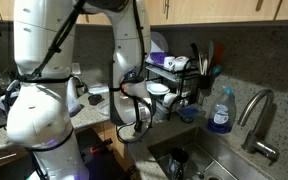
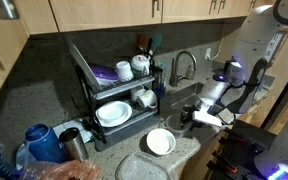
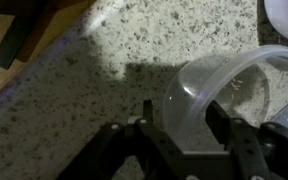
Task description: Pour the contents in the clear bowl into the white bowl
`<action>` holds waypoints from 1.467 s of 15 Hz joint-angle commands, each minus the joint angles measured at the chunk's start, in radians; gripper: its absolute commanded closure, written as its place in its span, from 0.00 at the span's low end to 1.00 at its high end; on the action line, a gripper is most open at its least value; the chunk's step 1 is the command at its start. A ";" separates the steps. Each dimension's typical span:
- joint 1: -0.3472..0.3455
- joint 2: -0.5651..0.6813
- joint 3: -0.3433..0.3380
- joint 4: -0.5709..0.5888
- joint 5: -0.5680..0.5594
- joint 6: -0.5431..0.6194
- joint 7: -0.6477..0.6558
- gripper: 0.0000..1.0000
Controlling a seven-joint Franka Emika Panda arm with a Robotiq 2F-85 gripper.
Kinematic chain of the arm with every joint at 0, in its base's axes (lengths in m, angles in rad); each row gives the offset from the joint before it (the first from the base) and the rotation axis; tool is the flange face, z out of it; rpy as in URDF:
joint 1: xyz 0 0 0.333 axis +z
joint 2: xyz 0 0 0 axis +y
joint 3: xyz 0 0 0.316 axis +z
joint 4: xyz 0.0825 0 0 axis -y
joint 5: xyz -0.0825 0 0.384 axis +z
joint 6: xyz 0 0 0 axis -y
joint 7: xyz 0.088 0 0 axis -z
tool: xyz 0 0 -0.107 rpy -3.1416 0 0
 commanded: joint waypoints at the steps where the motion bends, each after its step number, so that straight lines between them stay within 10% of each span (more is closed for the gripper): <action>1: -0.022 -0.051 0.018 -0.006 -0.040 -0.013 0.045 0.12; 22: 0.016 -0.191 0.024 -0.019 -0.390 -0.003 0.172 0.00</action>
